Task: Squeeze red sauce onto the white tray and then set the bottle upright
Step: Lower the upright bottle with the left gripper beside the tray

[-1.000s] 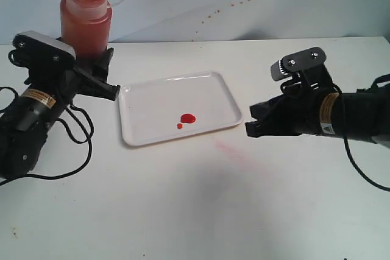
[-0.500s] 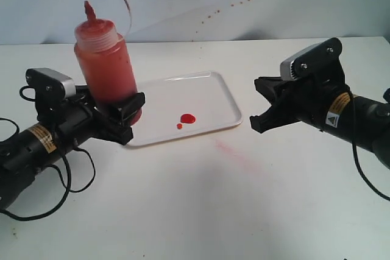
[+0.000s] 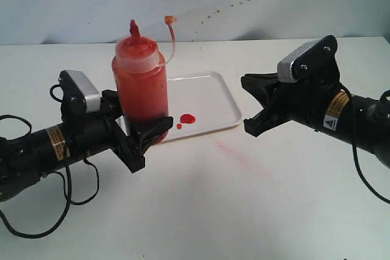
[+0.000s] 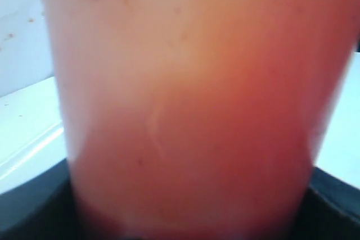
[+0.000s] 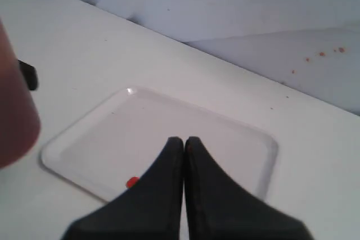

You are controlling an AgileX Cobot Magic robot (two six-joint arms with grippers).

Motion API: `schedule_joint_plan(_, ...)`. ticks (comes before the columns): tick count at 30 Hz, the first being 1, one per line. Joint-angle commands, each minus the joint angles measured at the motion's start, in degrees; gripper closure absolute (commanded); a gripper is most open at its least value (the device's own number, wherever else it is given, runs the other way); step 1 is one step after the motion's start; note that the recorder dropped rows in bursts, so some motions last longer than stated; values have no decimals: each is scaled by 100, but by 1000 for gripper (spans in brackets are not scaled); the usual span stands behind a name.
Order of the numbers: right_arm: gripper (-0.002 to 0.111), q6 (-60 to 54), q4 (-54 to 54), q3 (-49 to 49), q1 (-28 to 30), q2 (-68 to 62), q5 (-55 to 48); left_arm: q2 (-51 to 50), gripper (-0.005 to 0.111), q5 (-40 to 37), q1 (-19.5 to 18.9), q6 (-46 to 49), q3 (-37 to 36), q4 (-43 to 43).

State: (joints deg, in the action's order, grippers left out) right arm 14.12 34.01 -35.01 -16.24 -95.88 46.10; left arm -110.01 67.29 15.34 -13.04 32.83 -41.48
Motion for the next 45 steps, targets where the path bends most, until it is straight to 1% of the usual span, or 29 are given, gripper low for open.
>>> schedule_joint_plan(1, 108, 56, 412, 32, 22, 11, 342, -367, 107, 267, -1, -59, 287, -475)
schedule_joint_plan(9, 108, 141, 422, 32, 22, 11, 508, -475, 107, 267, -1, -477, 357, -401)
schedule_joint_plan(17, 107, 181, 619, 32, 22, 11, 508, -475, 107, 267, -1, -488, 374, -460)
schedule_joint_plan(18, 105, 181, 660, 32, 22, 11, 508, -475, 107, 267, -1, -513, 377, -500)
schedule_joint_plan(20, 94, 198, 685, 21, 22, 11, 519, -475, 107, 267, -1, -513, 377, -621)
schedule_joint_plan(21, 89, 208, 878, 21, 22, 11, 519, -475, 107, 267, -1, -513, 377, -645)
schedule_joint_plan(23, 76, 154, 1656, 21, 22, 0, 519, -475, 107, 267, -1, -513, 402, -645)
schedule_joint_plan(25, 70, 43, 1781, 21, 22, -30, 892, -475, 107, 267, -1, -513, 413, -669)
schedule_joint_plan(26, 68, 43, 1682, 21, 22, -52, 1127, -475, 107, 267, -1, -513, 413, -669)
schedule_joint_plan(29, 68, 43, 1421, 21, 22, -52, 1409, -475, 107, 267, -1, -513, 413, -669)
schedule_joint_plan(33, 68, 156, 1182, 21, 22, -52, 1409, -475, 107, 267, -1, -513, 413, -669)
schedule_joint_plan(45, 68, 263, 1182, 21, 22, -52, 1369, -475, 107, 267, -1, -513, 413, -669)
